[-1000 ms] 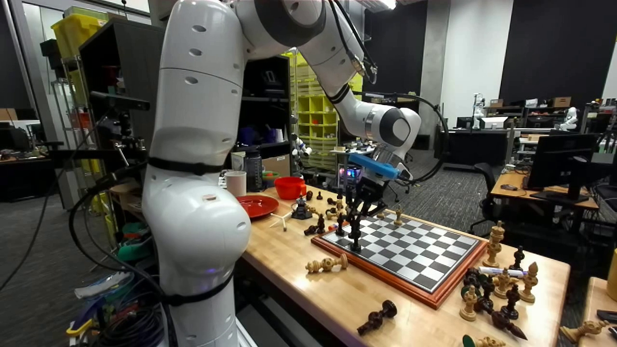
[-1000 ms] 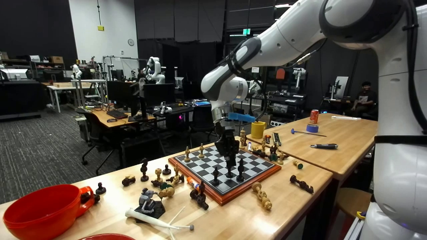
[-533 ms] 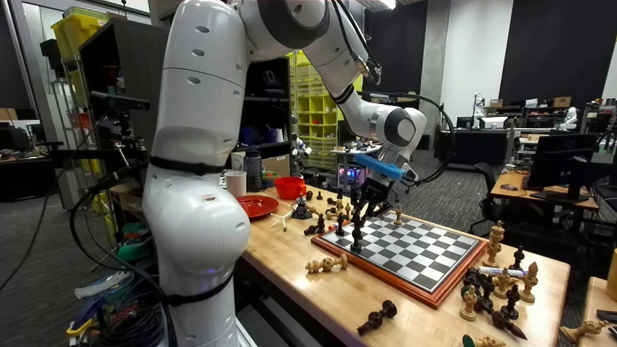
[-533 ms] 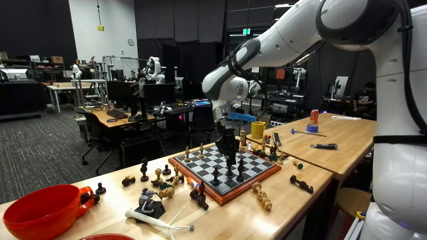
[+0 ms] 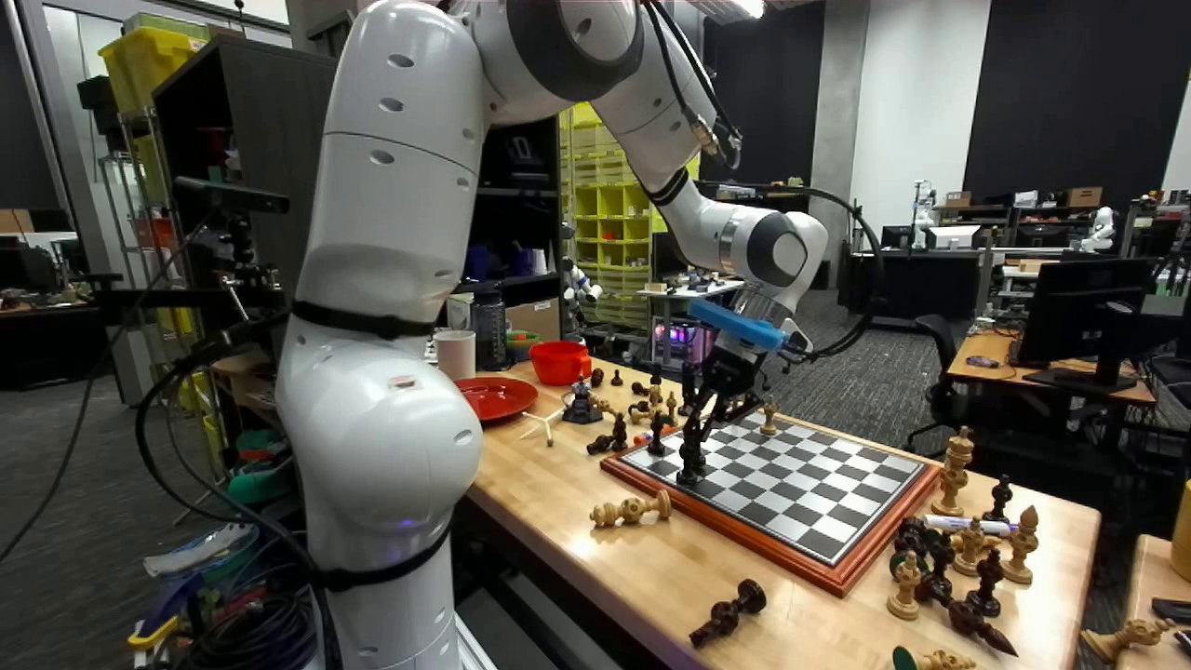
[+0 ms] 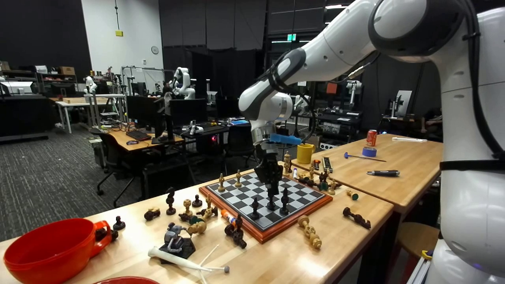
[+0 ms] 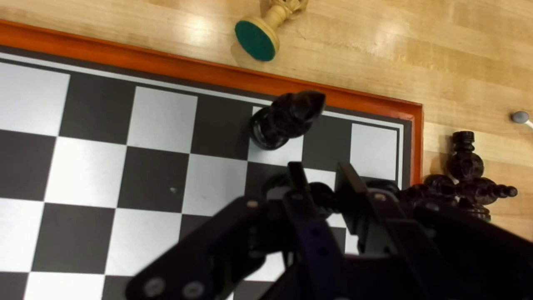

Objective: Put one black chess piece on the chess board

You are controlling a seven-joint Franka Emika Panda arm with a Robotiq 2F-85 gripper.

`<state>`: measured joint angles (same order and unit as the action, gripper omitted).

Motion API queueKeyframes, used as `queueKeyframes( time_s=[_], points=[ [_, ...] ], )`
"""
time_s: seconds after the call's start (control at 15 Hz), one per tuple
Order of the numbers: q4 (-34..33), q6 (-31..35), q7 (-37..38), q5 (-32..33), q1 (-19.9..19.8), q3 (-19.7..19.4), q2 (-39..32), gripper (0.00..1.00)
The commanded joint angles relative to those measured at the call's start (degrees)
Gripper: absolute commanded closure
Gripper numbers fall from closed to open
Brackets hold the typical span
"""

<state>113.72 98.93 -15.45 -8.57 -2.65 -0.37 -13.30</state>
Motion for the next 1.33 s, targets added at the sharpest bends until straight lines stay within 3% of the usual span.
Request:
queueKeyframes(
  time_s=[0.0, 0.33, 0.4, 0.6, 1.0, 1.27],
  points=[
    [-1.04, -0.45, -0.09, 0.85, -0.29, -0.04, -0.73, 0.94],
    [-1.45, -0.64, 0.02, 1.04, -0.54, -0.12, -1.43, 0.94],
    [-1.51, -0.72, 0.16, 1.08, -0.54, -0.12, -1.42, 0.55],
    [-1.62, -0.92, 0.28, 1.37, -0.54, -0.07, -1.23, 0.41],
    [-2.72, -1.35, 1.32, 3.88, 0.13, 0.16, 0.94, 0.02],
    [-1.57, 0.26, 3.71, 7.04, 1.9, 0.95, 6.51, 0.0]
  ],
)
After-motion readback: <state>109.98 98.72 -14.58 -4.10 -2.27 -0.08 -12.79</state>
